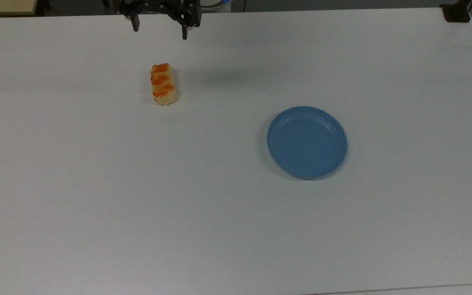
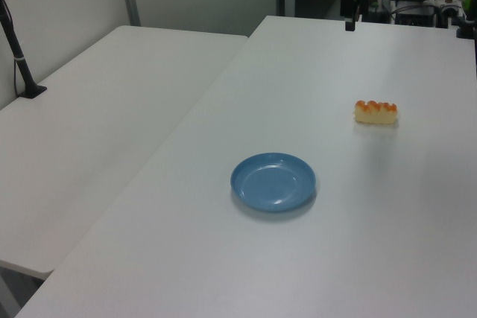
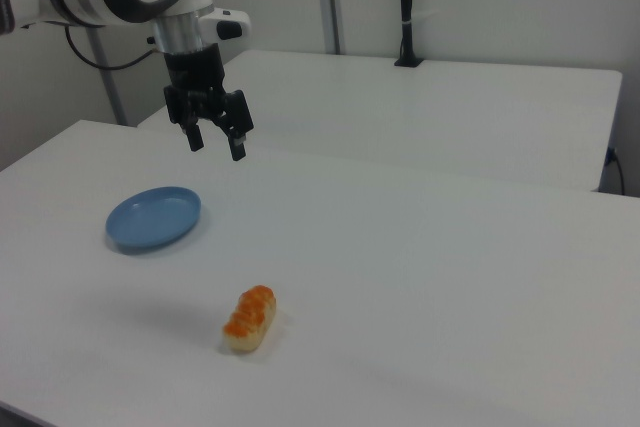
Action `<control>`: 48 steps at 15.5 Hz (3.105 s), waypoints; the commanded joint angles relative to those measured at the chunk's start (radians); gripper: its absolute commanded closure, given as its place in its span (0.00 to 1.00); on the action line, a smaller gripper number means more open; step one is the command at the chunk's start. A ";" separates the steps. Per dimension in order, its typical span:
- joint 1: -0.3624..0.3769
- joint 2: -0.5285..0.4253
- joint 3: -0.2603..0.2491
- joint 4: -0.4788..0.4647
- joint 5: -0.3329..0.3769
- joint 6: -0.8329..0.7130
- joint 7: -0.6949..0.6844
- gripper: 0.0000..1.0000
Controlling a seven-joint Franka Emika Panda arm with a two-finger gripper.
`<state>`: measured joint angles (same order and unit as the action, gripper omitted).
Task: Put the bread onto the plate
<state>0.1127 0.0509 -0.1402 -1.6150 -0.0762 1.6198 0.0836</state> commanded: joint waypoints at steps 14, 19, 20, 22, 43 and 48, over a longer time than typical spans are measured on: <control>0.021 -0.014 0.011 -0.051 0.018 -0.002 -0.004 0.00; 0.025 -0.003 0.002 -0.279 -0.010 0.211 -0.012 0.00; 0.024 0.001 0.002 -0.317 -0.028 0.256 -0.015 0.00; 0.024 0.018 0.002 -0.387 -0.057 0.320 -0.042 0.00; -0.013 0.106 -0.024 -0.499 -0.134 0.420 -0.237 0.41; 0.040 0.081 -0.016 -0.335 0.062 0.331 -0.168 0.41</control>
<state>0.1005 0.1650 -0.1552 -2.0532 -0.1390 2.0148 -0.1324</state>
